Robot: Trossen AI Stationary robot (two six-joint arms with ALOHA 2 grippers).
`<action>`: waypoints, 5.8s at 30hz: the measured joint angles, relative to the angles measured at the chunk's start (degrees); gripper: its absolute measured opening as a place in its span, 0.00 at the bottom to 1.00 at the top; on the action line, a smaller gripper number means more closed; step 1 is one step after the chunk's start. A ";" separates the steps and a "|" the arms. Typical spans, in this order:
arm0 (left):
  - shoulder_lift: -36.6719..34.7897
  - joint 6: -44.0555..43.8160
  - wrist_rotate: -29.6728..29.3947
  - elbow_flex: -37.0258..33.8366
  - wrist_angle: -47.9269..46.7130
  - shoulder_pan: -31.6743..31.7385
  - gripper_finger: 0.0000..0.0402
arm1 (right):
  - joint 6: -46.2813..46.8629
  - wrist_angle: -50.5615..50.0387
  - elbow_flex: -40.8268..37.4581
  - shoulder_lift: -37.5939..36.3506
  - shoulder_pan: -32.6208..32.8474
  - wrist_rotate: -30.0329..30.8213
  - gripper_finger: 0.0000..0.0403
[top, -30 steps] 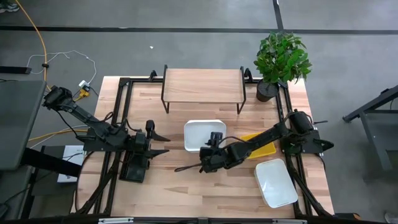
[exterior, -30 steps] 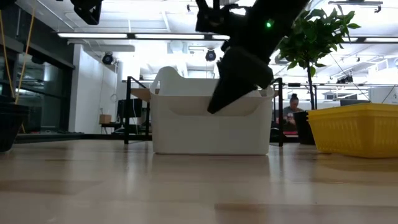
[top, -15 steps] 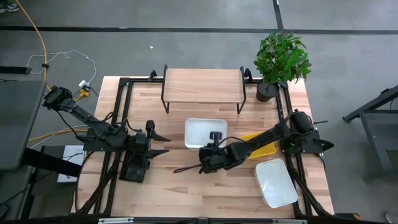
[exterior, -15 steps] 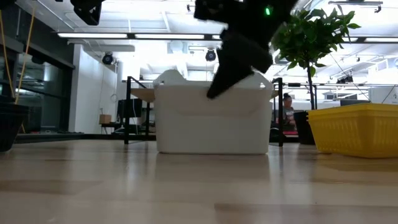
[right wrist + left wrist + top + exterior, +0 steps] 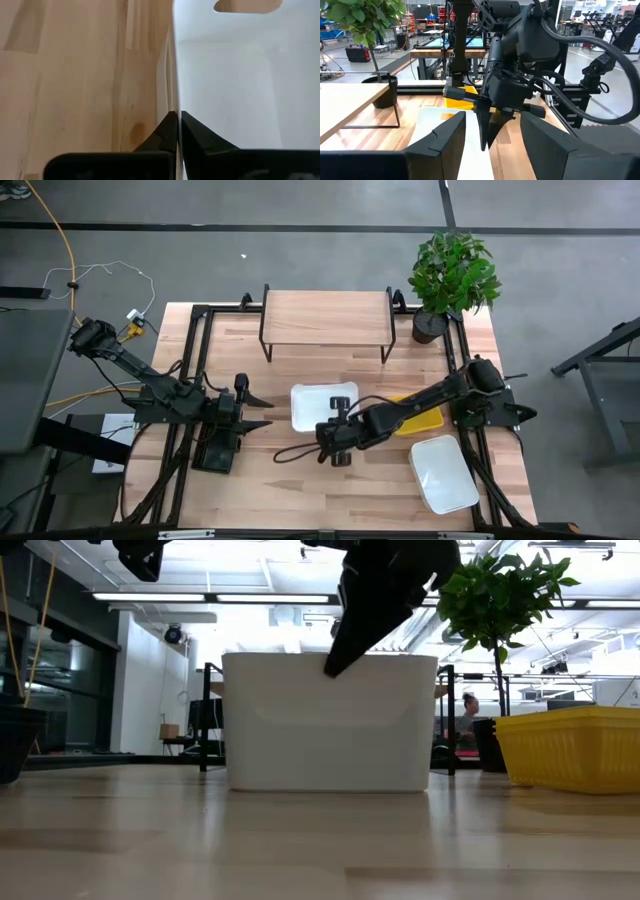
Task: Stack baskets on shelf by color
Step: Stack the bottom left white bin on top of the top white bin, then stack the white bin on top of the stacked white bins
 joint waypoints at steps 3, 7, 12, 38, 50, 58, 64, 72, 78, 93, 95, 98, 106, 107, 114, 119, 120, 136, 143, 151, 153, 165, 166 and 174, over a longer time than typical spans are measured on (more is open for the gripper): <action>0.00 0.00 -0.01 0.00 0.01 0.00 0.44 | 1.27 -0.12 -0.03 0.00 -0.58 0.03 0.00; 0.00 0.00 -0.01 0.00 0.01 0.00 0.44 | 2.58 -0.24 -0.07 0.00 -1.65 -0.03 0.01; 0.00 0.00 0.01 0.00 0.01 0.00 0.44 | 7.14 -5.14 1.11 0.01 -3.00 -5.96 0.07; 0.00 0.00 0.01 0.00 -0.41 0.02 0.44 | 48.33 -50.40 13.51 0.03 15.06 -22.42 0.65; 0.00 -2.13 0.07 0.00 -2.34 0.02 0.44 | 69.68 -40.49 -5.33 -0.05 24.87 -32.95 0.62; 0.00 -3.13 0.07 0.00 -4.27 0.02 0.44 | 70.06 -32.80 -7.88 0.13 24.12 -30.16 0.61; 0.00 -3.45 0.05 0.00 -4.42 0.02 0.44 | 71.72 -39.89 -5.83 -2.71 23.42 -26.42 0.61; 0.00 -3.45 0.05 0.00 -4.66 0.02 0.44 | 77.41 -26.31 -5.71 -9.02 23.54 -17.94 0.62; 0.00 -3.64 0.04 0.00 -4.64 0.02 0.44 | 80.53 -23.32 -5.71 -7.49 23.38 -15.47 0.61; 0.00 -3.89 0.03 0.00 -4.66 0.02 0.44 | 82.52 -25.85 -5.73 1.58 23.38 -18.34 0.61; 0.00 -3.91 0.03 0.00 -4.66 0.00 0.44 | 83.32 -26.49 -5.73 2.52 23.38 -17.97 0.59; 0.00 -3.90 0.02 0.00 -4.66 0.02 0.44 | 83.94 -27.89 -5.73 3.63 23.36 -18.46 0.48; 0.00 -3.93 0.01 0.00 -4.65 0.02 0.44 | 80.83 -29.03 -4.88 2.35 23.36 -20.64 0.04; 0.00 -3.95 0.02 0.00 -4.66 0.01 0.44 | 79.97 -29.80 -3.87 2.12 23.36 -21.45 0.05; 0.00 -4.11 0.01 0.02 -4.63 0.02 0.44 | 69.42 -32.59 11.12 1.86 23.89 -21.77 0.01; 0.79 -4.07 0.01 0.02 -4.54 0.02 0.44 | 53.53 -30.50 22.50 1.79 23.50 -11.77 0.00; 0.87 -4.07 0.01 0.02 -4.27 0.00 0.44 | 49.81 -30.73 24.21 1.75 23.05 -8.98 0.00; 1.42 -4.81 0.00 0.04 -4.20 0.04 0.44 | -2.22 -27.41 28.98 2.71 6.04 9.89 0.00; 1.41 -6.32 0.00 0.04 -4.14 0.02 0.44 | -8.81 -25.81 28.98 4.77 0.67 3.70 0.00; 1.40 -7.10 0.01 0.04 -4.26 0.02 0.44 | -6.50 -29.64 28.98 7.16 -2.09 -1.18 0.00; 1.40 -7.10 0.01 0.04 -4.31 0.02 0.44 | -4.70 -31.53 28.98 7.58 -2.61 -2.88 0.00; 1.40 -6.93 -1.30 0.04 -4.36 0.02 0.44 | 0.00 -36.27 28.98 8.41 -4.03 -6.20 0.00; 1.40 -6.93 -1.30 0.04 -4.36 0.02 0.44 | -0.03 -36.27 28.98 8.41 -4.03 -6.58 0.00; 1.40 -6.93 -1.30 0.04 -4.37 0.00 0.44 | 1.24 -36.33 28.98 8.41 -4.03 -7.80 0.03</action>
